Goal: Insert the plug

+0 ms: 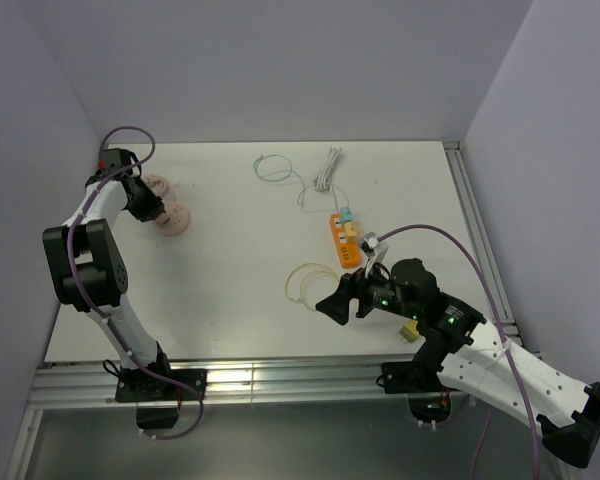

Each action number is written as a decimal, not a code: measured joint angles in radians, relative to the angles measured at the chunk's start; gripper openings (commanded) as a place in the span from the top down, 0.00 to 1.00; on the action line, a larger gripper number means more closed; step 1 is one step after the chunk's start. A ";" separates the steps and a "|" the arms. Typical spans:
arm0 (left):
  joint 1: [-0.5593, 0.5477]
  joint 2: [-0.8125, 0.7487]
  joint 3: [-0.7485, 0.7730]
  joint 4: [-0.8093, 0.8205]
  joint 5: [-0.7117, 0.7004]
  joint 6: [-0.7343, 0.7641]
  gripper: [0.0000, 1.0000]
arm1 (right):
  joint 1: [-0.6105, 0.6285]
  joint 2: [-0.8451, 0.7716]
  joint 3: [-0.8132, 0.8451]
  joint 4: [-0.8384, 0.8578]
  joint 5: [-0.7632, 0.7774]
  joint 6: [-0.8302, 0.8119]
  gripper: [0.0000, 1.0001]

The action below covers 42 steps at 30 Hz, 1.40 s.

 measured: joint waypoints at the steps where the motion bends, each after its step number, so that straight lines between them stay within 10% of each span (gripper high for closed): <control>1: 0.000 0.000 0.000 0.000 0.000 0.000 1.00 | 0.000 0.000 0.000 0.000 0.000 0.000 0.03; 42: 0.019 -0.008 -0.037 0.034 -0.016 0.003 1.00 | 0.000 -0.002 0.000 0.000 0.000 0.000 0.03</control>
